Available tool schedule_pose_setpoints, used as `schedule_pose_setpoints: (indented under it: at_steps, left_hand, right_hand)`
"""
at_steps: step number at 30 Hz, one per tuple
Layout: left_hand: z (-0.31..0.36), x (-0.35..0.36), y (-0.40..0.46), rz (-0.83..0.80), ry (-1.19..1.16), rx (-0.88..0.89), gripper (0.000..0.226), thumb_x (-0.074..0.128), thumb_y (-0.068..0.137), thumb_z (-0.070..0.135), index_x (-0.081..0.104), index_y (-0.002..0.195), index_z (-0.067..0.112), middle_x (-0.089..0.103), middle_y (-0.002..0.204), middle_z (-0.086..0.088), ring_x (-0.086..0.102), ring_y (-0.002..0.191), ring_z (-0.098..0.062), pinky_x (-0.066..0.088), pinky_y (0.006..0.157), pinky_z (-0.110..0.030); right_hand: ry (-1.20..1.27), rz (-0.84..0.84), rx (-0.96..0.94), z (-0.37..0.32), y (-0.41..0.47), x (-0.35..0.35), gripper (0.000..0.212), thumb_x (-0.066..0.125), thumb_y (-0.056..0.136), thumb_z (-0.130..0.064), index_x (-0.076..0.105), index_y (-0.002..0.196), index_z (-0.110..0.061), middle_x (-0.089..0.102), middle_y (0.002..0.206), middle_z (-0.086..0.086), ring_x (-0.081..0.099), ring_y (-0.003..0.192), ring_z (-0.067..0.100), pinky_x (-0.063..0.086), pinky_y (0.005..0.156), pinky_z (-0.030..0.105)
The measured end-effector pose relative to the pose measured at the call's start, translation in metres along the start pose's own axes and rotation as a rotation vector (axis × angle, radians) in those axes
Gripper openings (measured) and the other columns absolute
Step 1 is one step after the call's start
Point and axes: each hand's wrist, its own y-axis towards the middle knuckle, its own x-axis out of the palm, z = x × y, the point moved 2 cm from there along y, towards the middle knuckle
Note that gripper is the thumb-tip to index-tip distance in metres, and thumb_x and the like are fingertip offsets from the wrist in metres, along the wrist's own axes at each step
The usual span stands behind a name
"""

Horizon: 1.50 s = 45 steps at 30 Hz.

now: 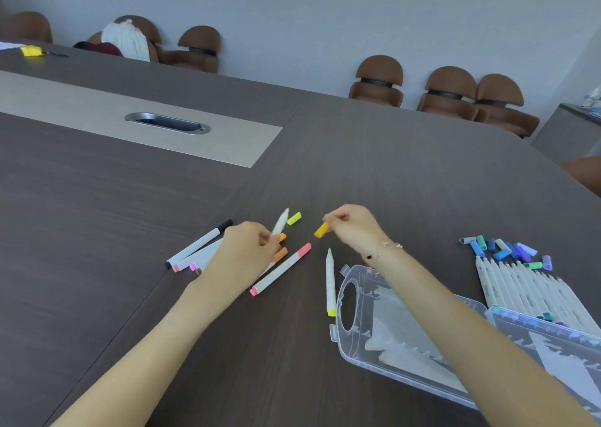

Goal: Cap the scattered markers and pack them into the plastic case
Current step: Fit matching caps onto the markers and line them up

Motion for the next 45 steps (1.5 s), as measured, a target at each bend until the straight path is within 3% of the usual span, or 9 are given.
schedule_pose_setpoints:
  at_steps: [3, 6, 11, 16, 21, 25, 34, 40, 45]
  left_hand:
    - [-0.005, -0.001, -0.008, -0.153, 0.026, 0.026, 0.033, 0.050, 0.095, 0.031, 0.067, 0.071, 0.016, 0.071, 0.073, 0.006, 0.044, 0.075, -0.010, 0.043, 0.063, -0.013]
    - [-0.003, 0.009, -0.011, -0.217, 0.001, 0.046, 0.024, 0.050, 0.095, 0.032, 0.065, 0.078, 0.025, 0.073, 0.077, 0.009, 0.058, 0.071, -0.011, 0.038, 0.055, -0.013]
    - [0.003, 0.012, -0.012, -0.185, -0.004, 0.067, 0.022, 0.049, 0.095, 0.035, 0.068, 0.095, 0.023, 0.072, 0.073, 0.010, 0.050, 0.059, -0.001, 0.034, 0.058, -0.018]
    - [0.002, 0.013, -0.013, -0.201, -0.015, 0.038, 0.022, 0.048, 0.095, 0.034, 0.067, 0.095, 0.023, 0.072, 0.079, 0.009, 0.059, 0.085, -0.001, 0.036, 0.066, -0.012]
    - [0.008, 0.020, -0.016, -0.182, 0.028, 0.066, 0.022, 0.049, 0.095, 0.034, 0.067, 0.100, 0.022, 0.072, 0.082, 0.007, 0.053, 0.066, -0.004, 0.031, 0.055, -0.014]
    - [0.005, 0.021, -0.016, -0.155, 0.043, 0.066, 0.024, 0.049, 0.095, 0.036, 0.067, 0.104, 0.022, 0.069, 0.078, 0.010, 0.056, 0.068, -0.004, 0.035, 0.058, -0.013]
    - [0.012, 0.023, -0.019, -0.054, -0.052, 0.015, 0.019, 0.054, 0.094, 0.032, 0.068, 0.099, 0.021, 0.069, 0.075, 0.007, 0.060, 0.073, -0.006, 0.037, 0.057, -0.012]
    - [0.013, 0.022, -0.019, -0.127, 0.052, 0.018, 0.012, 0.056, 0.092, 0.035, 0.063, 0.087, 0.026, 0.066, 0.072, 0.010, 0.060, 0.070, -0.006, 0.037, 0.056, -0.011]
    - [0.016, 0.035, -0.024, -0.121, 0.344, 0.033, 0.015, 0.054, 0.091, 0.035, 0.052, 0.094, 0.020, 0.053, 0.077, 0.008, 0.055, 0.067, -0.009, 0.037, 0.056, -0.009]
  right_hand:
    - [0.079, 0.079, 0.078, 0.005, 0.014, -0.025, 0.022, 0.053, 0.092, -0.018, 0.066, 0.076, -0.009, 0.072, 0.085, 0.007, 0.032, 0.050, 0.012, 0.033, 0.051, 0.023]
    - [0.148, 0.006, 0.133, 0.005, 0.012, -0.019, 0.021, 0.053, 0.094, -0.021, 0.067, 0.091, -0.005, 0.073, 0.090, 0.007, 0.028, 0.047, 0.011, 0.028, 0.043, 0.018]
    - [0.168, -0.049, 0.153, 0.004, 0.001, 0.002, 0.022, 0.053, 0.095, -0.024, 0.067, 0.093, -0.007, 0.071, 0.097, 0.009, 0.034, 0.054, 0.010, 0.031, 0.051, 0.020]
    - [0.216, 0.001, 0.149, 0.004, 0.000, 0.000, 0.021, 0.051, 0.096, -0.023, 0.065, 0.086, -0.010, 0.071, 0.094, 0.009, 0.033, 0.052, 0.009, 0.031, 0.052, 0.019]
    - [0.184, -0.032, 0.123, 0.003, -0.003, -0.002, 0.023, 0.052, 0.095, -0.023, 0.065, 0.079, -0.014, 0.072, 0.098, 0.011, 0.036, 0.055, 0.008, 0.029, 0.054, 0.019]
    - [0.126, -0.098, 0.073, 0.000, -0.009, 0.000, 0.019, 0.053, 0.095, -0.022, 0.067, 0.086, -0.012, 0.069, 0.100, 0.010, 0.039, 0.061, 0.006, 0.029, 0.056, 0.019]
    - [0.133, -0.060, 0.032, -0.004, -0.016, 0.009, 0.014, 0.054, 0.093, -0.017, 0.054, 0.082, -0.009, 0.058, 0.072, 0.002, 0.043, 0.059, 0.006, 0.034, 0.058, 0.021]
    - [0.028, -0.122, 0.002, 0.004, -0.024, -0.004, 0.017, 0.054, 0.094, -0.023, 0.061, 0.088, -0.008, 0.061, 0.076, -0.002, 0.052, 0.069, 0.006, 0.037, 0.061, 0.017]
    - [-0.044, 0.034, -0.039, 0.007, -0.014, -0.041, 0.019, 0.053, 0.092, -0.025, 0.069, 0.094, -0.015, 0.070, 0.092, -0.006, 0.058, 0.084, 0.001, 0.038, 0.068, 0.013]
